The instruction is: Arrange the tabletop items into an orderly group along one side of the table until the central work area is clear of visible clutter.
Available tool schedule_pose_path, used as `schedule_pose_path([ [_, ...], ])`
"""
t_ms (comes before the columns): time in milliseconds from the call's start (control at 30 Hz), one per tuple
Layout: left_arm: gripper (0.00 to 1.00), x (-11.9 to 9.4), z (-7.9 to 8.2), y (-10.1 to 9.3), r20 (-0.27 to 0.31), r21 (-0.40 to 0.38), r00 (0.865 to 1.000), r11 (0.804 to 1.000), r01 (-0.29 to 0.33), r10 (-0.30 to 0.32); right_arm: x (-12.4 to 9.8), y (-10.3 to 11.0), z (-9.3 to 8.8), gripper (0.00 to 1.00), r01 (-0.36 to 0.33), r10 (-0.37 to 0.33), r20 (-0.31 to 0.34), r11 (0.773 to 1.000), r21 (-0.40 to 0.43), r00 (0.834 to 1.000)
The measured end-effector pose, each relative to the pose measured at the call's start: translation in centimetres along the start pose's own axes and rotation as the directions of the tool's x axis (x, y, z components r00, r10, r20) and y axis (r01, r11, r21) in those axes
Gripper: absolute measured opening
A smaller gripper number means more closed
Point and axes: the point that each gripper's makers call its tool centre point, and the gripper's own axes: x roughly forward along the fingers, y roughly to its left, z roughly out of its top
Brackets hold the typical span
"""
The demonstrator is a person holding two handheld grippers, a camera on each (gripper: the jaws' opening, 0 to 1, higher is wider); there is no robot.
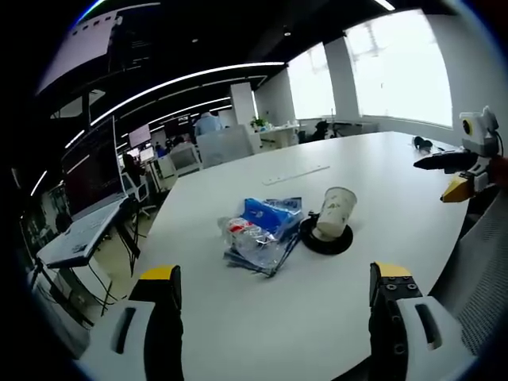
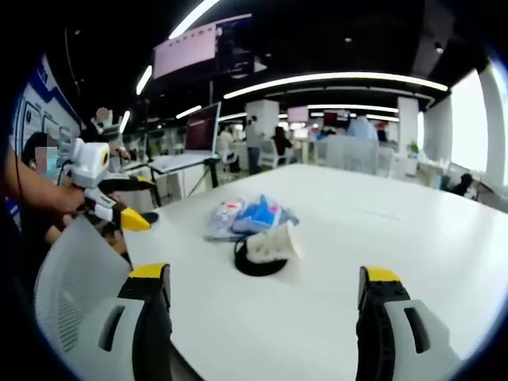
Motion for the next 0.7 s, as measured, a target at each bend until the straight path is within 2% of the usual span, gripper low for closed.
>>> schedule_pose_path([
  [700,0.97,0.71,0.26,0.55,-0.022,-0.012,1.0,1.0,0.002,-0.003,0.58,-0.27,0.6,0.96,-0.032,0.031,-0.018,0.999,-0.017,0.999],
])
